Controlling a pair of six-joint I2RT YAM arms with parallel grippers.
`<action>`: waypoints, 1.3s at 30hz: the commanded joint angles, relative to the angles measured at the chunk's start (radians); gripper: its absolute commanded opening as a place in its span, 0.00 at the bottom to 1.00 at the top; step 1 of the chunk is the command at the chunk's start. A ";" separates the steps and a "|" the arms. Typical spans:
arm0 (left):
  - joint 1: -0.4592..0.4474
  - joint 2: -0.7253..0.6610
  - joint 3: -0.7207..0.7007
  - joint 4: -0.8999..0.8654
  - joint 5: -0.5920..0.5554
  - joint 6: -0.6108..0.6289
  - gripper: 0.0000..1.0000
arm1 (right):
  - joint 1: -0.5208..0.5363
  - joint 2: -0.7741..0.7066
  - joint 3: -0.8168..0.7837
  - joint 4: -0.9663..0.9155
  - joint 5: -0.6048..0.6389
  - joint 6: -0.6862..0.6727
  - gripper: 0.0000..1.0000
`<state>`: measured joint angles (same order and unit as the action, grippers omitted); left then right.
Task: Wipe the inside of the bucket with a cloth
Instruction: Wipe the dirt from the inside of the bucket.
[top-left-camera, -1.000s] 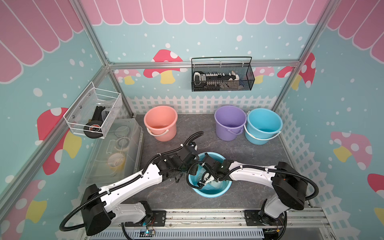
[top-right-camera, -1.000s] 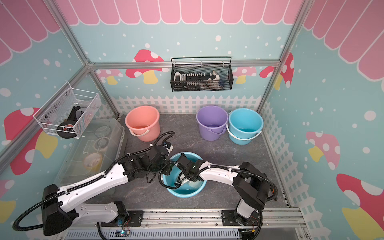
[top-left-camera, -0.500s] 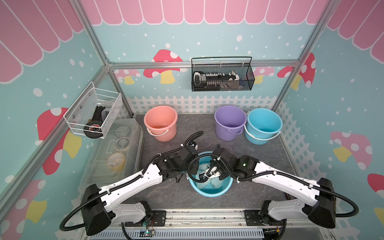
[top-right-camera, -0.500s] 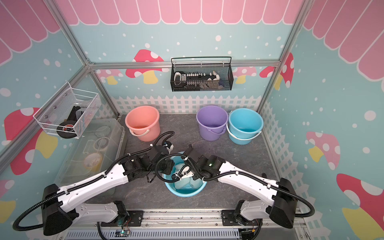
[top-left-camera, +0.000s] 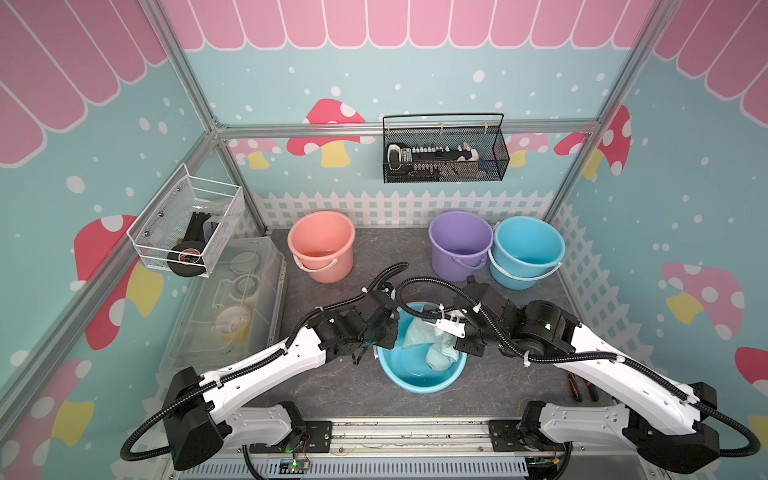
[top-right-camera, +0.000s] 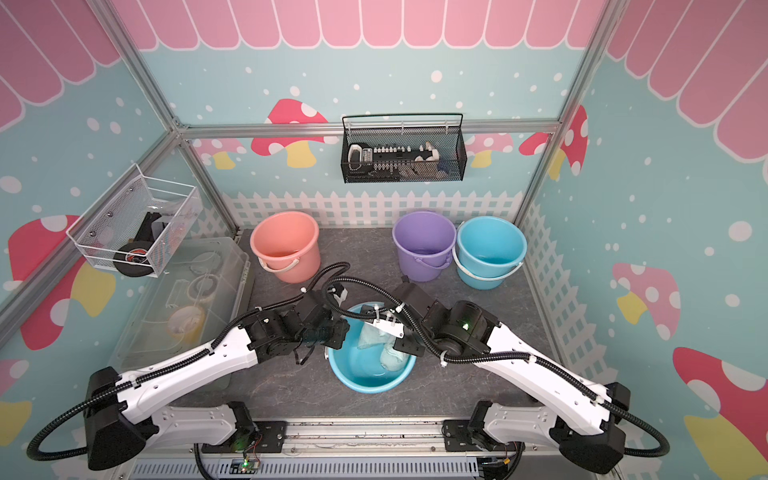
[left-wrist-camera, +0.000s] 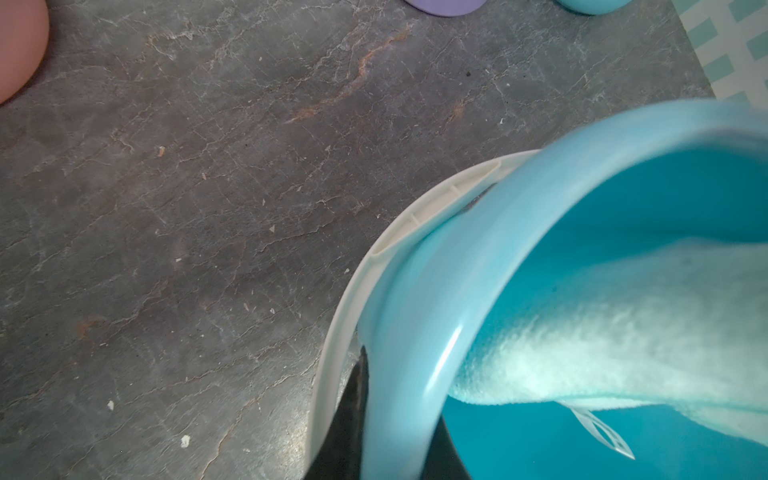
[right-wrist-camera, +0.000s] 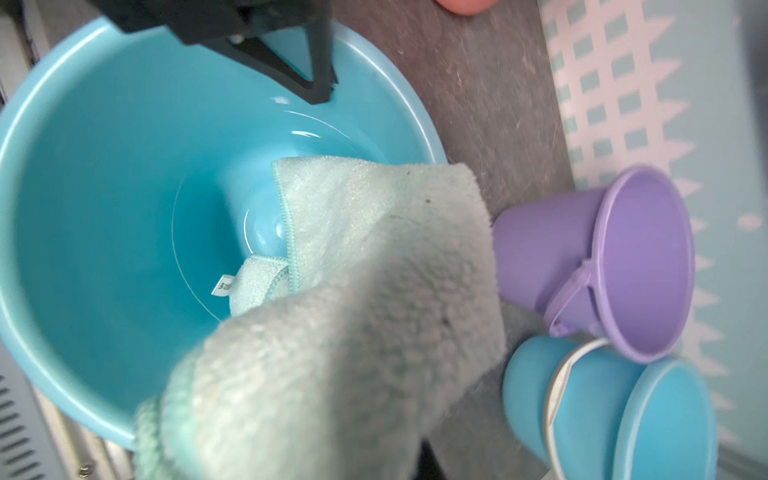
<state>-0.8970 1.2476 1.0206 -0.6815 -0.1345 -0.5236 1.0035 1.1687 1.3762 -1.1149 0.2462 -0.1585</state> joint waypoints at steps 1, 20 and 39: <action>0.006 -0.005 0.006 0.036 0.005 -0.025 0.00 | 0.007 0.070 0.061 -0.194 0.041 0.374 0.00; 0.068 -0.118 -0.119 0.212 0.208 -0.139 0.00 | 0.001 0.402 0.097 -0.319 -0.021 0.577 0.00; 0.122 -0.207 -0.185 0.255 0.247 -0.156 0.00 | -0.013 0.663 -0.073 -0.012 0.008 0.631 0.00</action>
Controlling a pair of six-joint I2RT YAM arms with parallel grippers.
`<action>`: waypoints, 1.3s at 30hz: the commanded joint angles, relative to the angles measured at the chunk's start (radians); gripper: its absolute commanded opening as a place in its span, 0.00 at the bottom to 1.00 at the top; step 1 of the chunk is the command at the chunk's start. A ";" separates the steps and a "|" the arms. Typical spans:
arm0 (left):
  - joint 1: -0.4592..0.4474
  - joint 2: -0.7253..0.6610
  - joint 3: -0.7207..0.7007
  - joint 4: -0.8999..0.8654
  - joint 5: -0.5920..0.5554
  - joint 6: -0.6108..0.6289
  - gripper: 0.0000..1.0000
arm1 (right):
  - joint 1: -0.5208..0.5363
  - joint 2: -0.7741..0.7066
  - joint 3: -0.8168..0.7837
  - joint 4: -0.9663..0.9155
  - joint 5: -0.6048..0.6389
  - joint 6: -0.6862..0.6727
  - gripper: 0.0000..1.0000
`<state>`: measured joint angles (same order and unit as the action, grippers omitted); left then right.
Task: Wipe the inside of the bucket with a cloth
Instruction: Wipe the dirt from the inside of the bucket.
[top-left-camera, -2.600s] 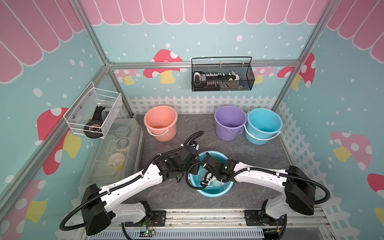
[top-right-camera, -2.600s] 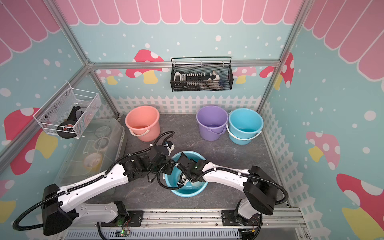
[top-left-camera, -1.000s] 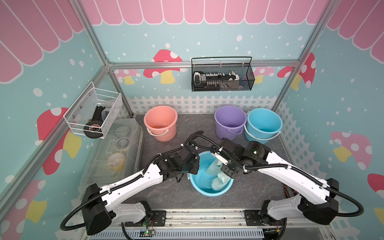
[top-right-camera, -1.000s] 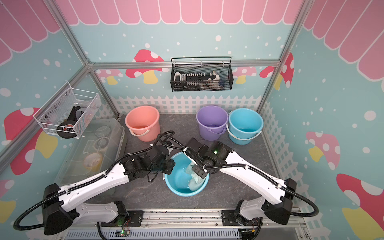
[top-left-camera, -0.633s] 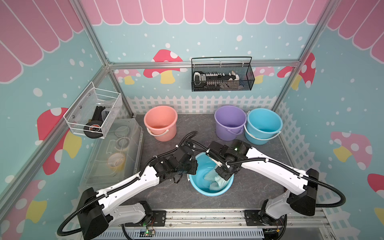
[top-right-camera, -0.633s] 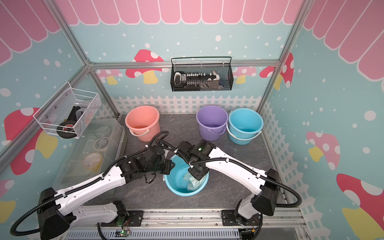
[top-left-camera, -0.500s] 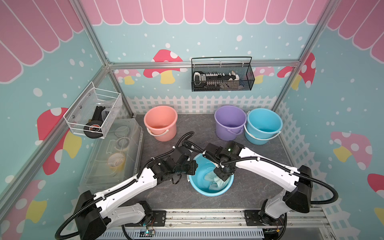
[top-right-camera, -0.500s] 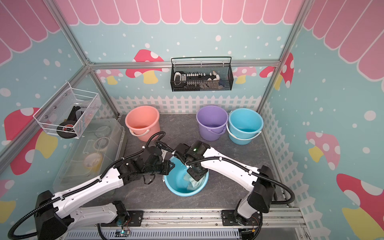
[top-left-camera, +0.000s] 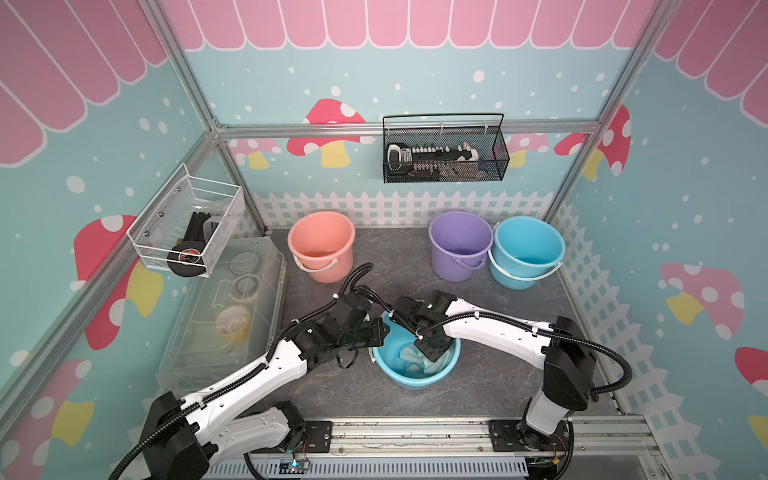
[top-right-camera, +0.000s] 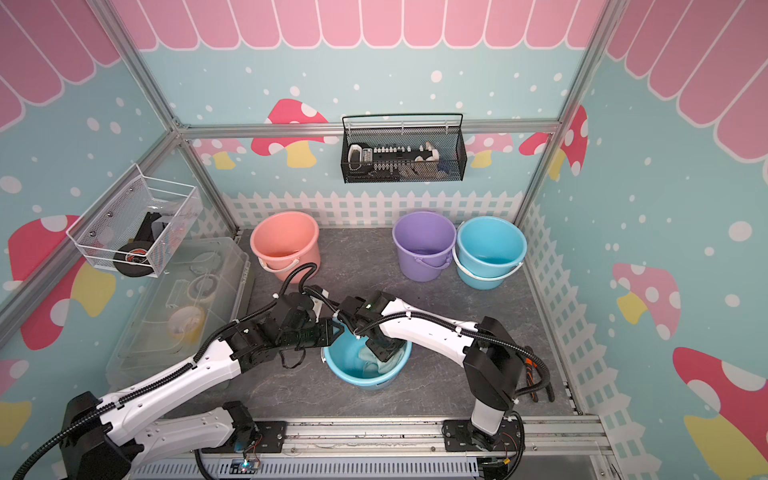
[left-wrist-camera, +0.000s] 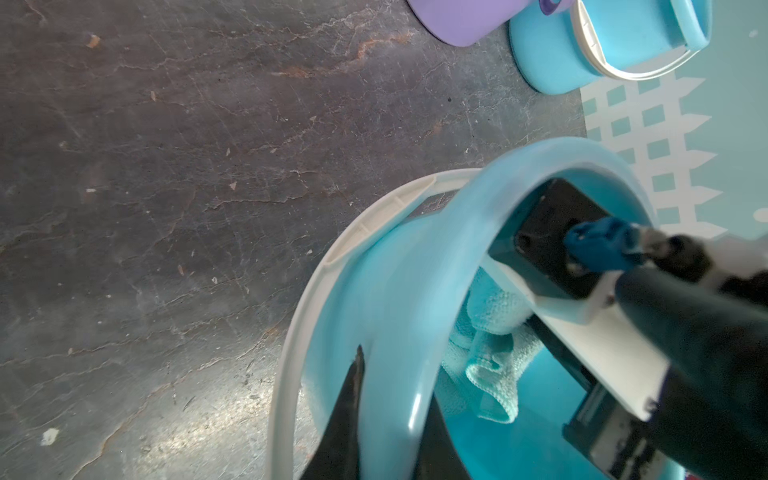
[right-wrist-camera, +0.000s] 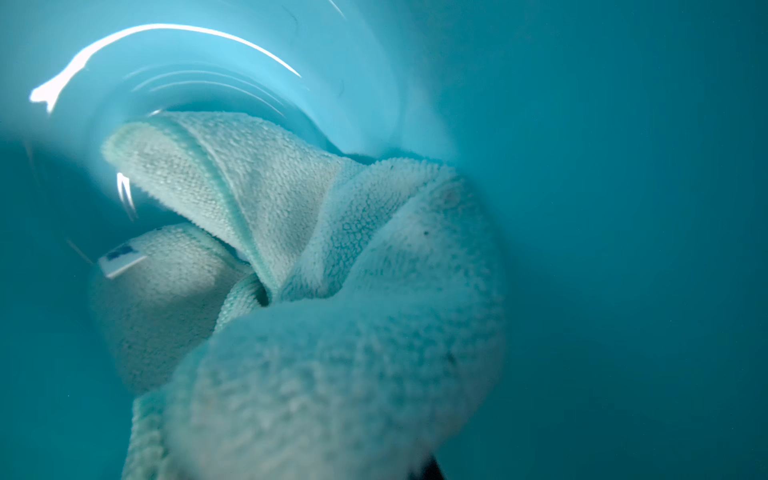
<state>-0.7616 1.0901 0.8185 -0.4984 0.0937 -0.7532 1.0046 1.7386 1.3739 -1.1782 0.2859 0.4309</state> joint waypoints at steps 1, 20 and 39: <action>-0.013 -0.050 0.019 0.071 0.019 0.075 0.00 | -0.015 0.107 -0.082 0.074 -0.041 0.045 0.00; -0.015 -0.006 0.074 -0.001 -0.025 0.120 0.00 | -0.015 -0.032 0.124 -0.159 -0.173 -0.001 0.00; -0.022 0.005 0.088 -0.022 -0.045 0.138 0.00 | -0.027 -0.083 0.245 -0.288 -0.561 -0.125 0.00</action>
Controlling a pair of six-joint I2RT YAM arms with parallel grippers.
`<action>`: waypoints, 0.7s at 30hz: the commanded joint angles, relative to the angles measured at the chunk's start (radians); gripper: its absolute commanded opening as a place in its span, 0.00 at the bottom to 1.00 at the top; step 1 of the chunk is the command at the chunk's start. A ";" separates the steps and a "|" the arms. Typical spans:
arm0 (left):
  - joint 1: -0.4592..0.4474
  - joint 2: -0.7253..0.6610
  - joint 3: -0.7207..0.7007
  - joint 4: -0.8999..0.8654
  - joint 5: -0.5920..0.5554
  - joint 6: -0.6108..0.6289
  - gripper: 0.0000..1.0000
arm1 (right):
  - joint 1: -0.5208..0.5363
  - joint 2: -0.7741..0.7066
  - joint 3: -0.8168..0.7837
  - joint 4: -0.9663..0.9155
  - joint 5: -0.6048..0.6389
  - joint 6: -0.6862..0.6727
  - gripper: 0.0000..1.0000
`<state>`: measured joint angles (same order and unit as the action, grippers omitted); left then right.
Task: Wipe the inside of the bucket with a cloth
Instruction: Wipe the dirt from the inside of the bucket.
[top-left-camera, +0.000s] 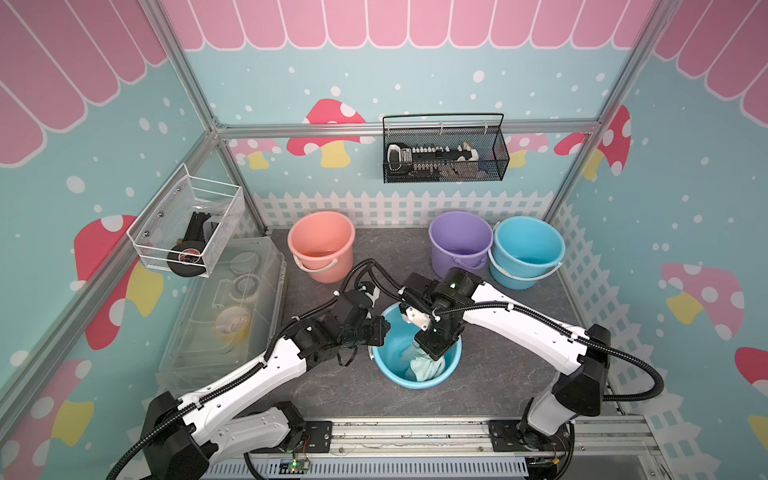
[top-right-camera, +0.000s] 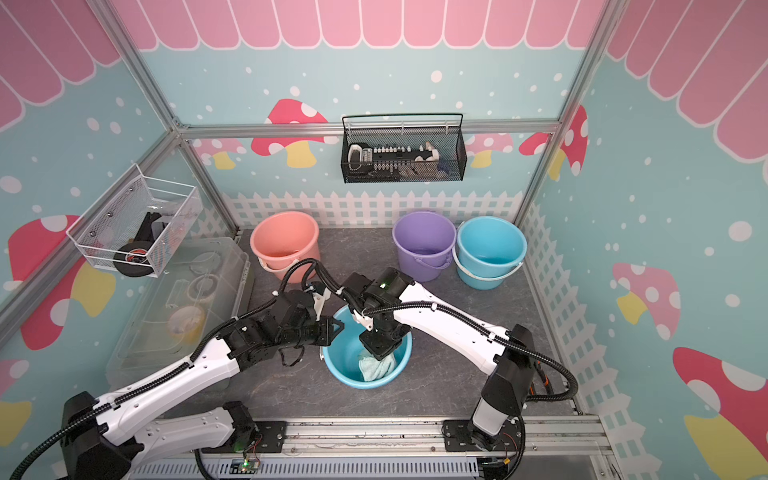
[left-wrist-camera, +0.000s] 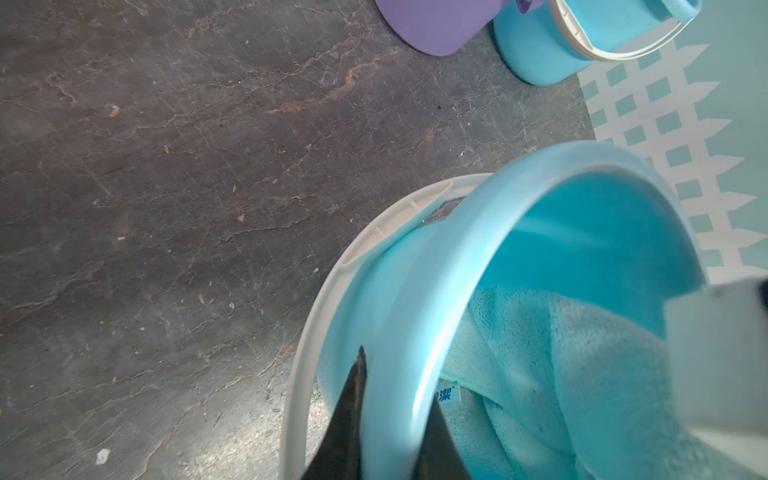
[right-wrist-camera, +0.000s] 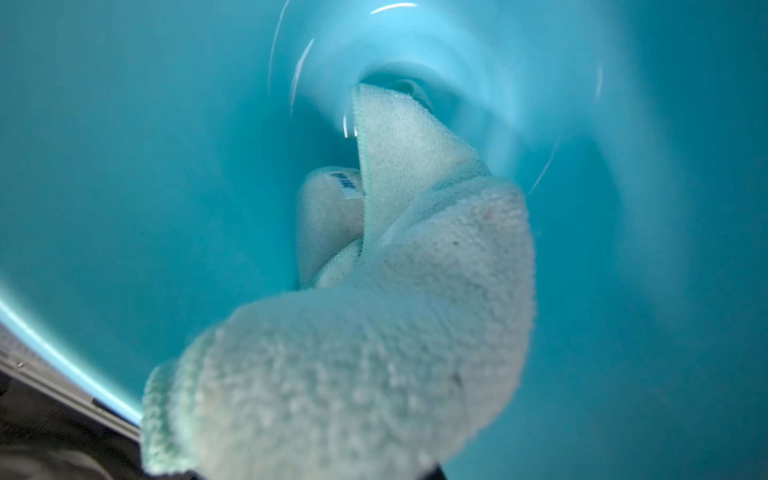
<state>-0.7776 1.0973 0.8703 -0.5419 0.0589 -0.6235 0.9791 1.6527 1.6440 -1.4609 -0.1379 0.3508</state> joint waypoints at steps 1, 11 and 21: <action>-0.006 -0.001 0.038 0.022 -0.010 0.008 0.00 | -0.002 0.006 -0.047 0.024 -0.176 -0.050 0.00; -0.006 -0.011 0.028 0.022 -0.028 -0.002 0.00 | -0.019 0.033 -0.298 0.378 -0.482 -0.013 0.00; -0.006 -0.013 0.028 0.023 -0.034 -0.002 0.00 | -0.034 0.125 -0.447 0.459 -0.257 -0.008 0.00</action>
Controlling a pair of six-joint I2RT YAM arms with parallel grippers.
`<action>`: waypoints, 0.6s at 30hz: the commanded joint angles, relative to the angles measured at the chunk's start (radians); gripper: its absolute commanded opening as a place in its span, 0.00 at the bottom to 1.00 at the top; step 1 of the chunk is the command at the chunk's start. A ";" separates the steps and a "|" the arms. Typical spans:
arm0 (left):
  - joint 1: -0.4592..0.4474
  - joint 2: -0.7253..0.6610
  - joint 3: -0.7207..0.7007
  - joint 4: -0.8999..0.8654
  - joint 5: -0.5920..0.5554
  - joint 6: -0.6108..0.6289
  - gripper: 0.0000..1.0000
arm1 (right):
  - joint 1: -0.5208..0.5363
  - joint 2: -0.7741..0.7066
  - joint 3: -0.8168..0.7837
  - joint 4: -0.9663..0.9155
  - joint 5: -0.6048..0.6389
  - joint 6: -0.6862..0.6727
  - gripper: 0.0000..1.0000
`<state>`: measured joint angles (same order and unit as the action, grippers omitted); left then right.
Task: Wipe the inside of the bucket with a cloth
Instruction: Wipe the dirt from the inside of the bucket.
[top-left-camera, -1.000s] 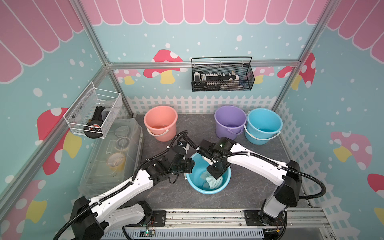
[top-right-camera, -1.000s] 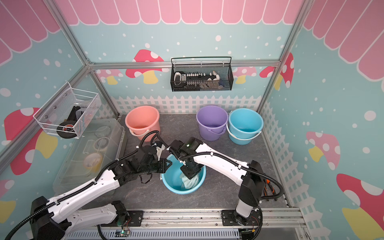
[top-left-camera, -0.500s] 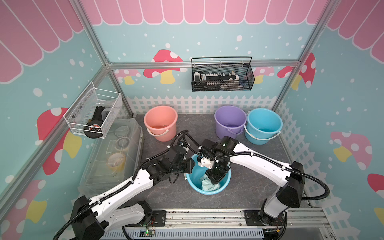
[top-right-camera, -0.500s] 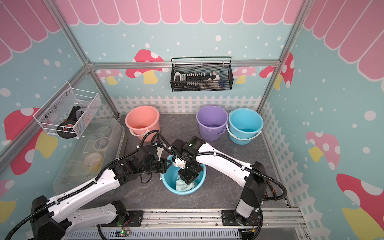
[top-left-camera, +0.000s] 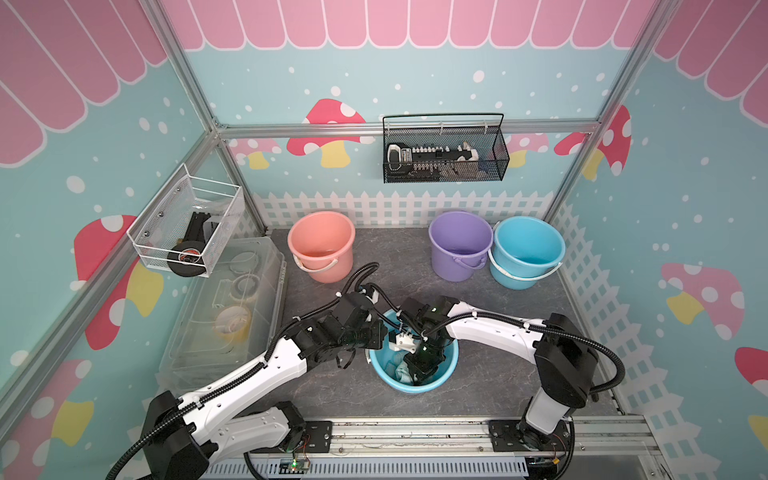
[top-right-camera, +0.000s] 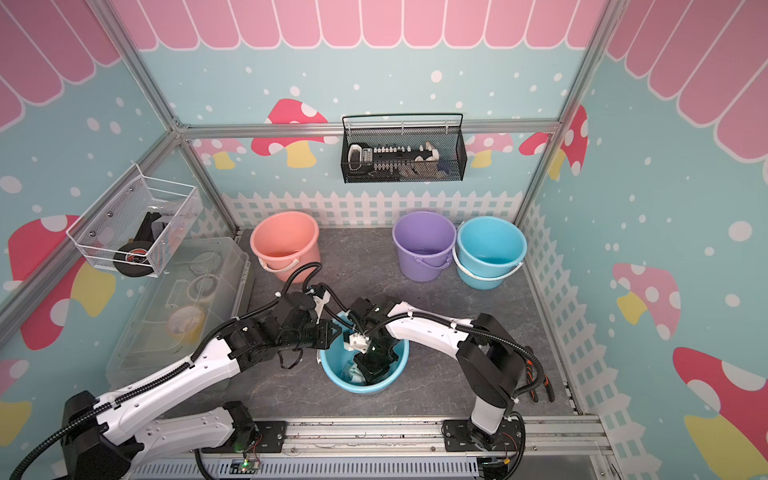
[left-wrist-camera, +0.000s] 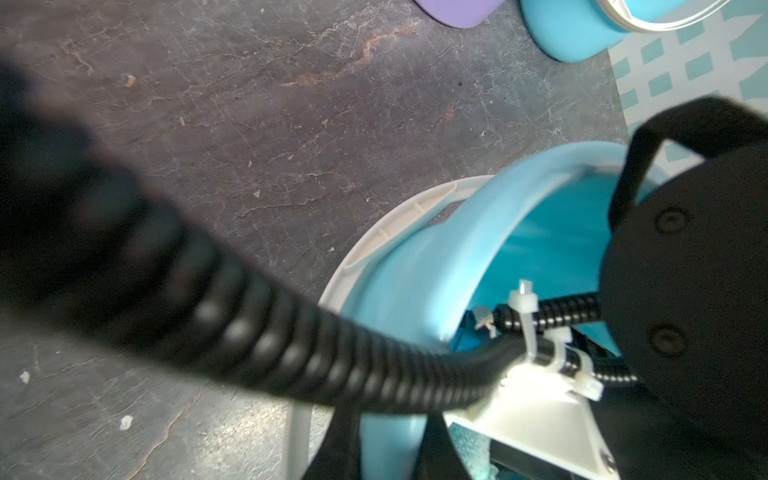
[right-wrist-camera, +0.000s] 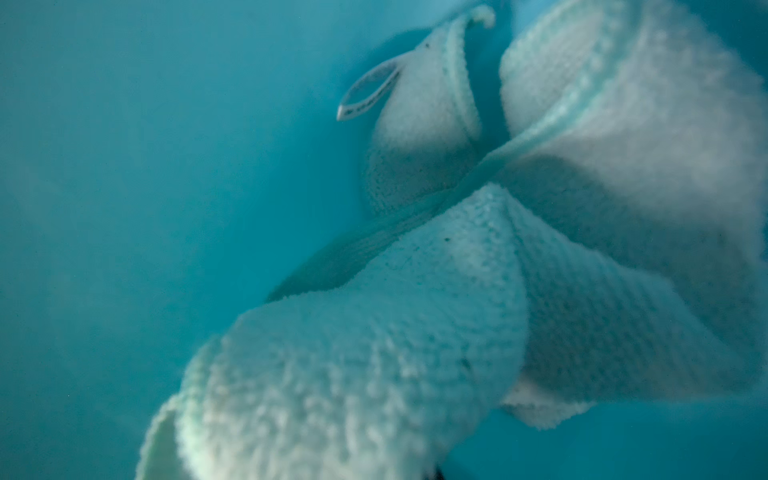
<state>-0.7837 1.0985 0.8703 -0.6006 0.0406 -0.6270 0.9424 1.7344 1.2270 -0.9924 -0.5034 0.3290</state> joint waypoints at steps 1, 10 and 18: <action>0.000 -0.012 0.030 0.082 -0.015 0.000 0.00 | 0.002 0.057 -0.033 -0.009 0.161 0.021 0.00; -0.002 -0.007 0.032 0.087 -0.014 -0.005 0.00 | 0.002 0.111 -0.055 0.026 0.321 0.031 0.00; -0.002 -0.003 0.030 0.091 -0.015 -0.006 0.00 | -0.003 0.011 -0.142 0.282 -0.130 0.145 0.00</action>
<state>-0.7799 1.1088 0.8703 -0.6014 0.0212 -0.6552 0.9401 1.7615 1.1130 -0.7788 -0.4728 0.3927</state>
